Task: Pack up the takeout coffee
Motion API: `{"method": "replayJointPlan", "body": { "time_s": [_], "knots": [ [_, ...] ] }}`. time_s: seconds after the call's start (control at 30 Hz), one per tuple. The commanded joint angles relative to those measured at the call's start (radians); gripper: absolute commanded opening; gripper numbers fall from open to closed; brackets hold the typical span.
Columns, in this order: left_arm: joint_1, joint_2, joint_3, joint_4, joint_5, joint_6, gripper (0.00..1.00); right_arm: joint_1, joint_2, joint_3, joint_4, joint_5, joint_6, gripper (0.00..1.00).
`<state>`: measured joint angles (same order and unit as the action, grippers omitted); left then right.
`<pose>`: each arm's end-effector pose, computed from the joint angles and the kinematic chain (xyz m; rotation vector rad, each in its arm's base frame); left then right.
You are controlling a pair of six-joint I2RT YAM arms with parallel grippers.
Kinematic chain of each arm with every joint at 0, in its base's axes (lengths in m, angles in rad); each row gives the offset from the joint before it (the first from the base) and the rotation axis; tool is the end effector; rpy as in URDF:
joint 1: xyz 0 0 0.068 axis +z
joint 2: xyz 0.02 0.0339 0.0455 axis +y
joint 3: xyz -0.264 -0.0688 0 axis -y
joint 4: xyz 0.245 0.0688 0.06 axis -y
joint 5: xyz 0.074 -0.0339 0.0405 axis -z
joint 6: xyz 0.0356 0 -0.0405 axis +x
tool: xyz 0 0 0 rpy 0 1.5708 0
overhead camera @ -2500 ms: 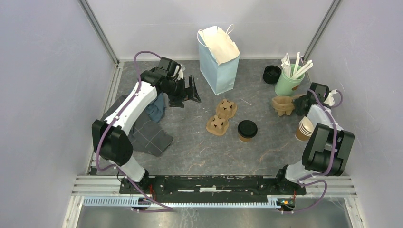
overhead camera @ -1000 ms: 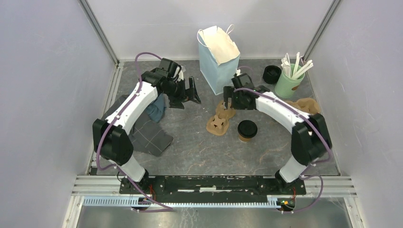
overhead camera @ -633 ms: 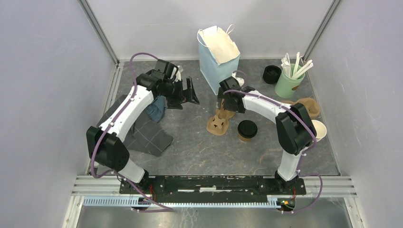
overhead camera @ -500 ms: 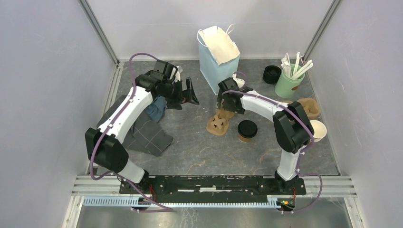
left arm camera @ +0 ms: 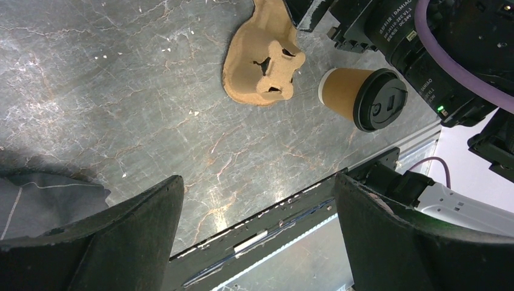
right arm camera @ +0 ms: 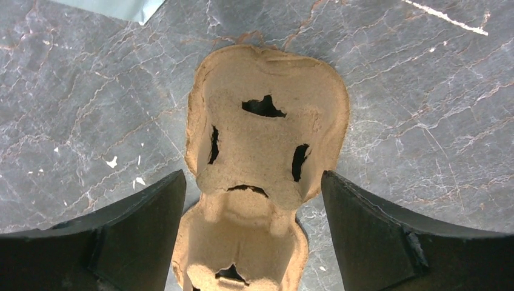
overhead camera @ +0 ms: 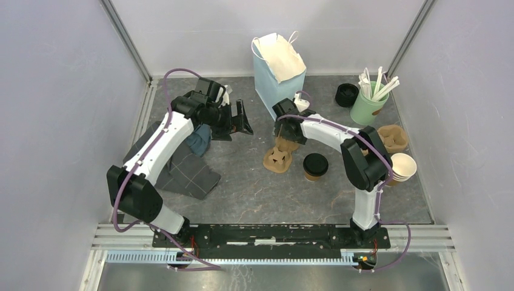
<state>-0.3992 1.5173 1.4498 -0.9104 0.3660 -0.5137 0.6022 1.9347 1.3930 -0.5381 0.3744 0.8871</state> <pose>0.2846 -0.1339 0.3315 -0.0021 2.6600 -0.7987 0.3414 0.2189 0.1908 0.4785 2.4898 0.0773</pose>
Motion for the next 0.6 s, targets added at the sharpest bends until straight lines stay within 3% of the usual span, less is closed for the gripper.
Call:
{"method": "replayJointPlan", "body": {
  "time_s": [0.0, 0.27, 0.37, 0.57],
  "knots": [
    [0.004, -0.038, 0.000, 0.012, -0.009, 0.049, 0.99, 0.005, 0.029, 0.050, -0.023, 0.075, 0.061, 0.87],
    [0.004, -0.041, 0.003, 0.009, -0.011, 0.050, 0.99, 0.007, 0.071, 0.105, -0.056, 0.091, 0.062, 0.80],
    [0.004, -0.040, 0.007, 0.006, -0.018, 0.050, 0.99, 0.006, 0.062, 0.104, -0.059, 0.071, 0.062, 0.71],
    [0.004, -0.034, 0.025, 0.005, -0.032, 0.040, 1.00, 0.006, -0.021, 0.084, -0.060, 0.025, 0.040, 0.70]
  ]
}}
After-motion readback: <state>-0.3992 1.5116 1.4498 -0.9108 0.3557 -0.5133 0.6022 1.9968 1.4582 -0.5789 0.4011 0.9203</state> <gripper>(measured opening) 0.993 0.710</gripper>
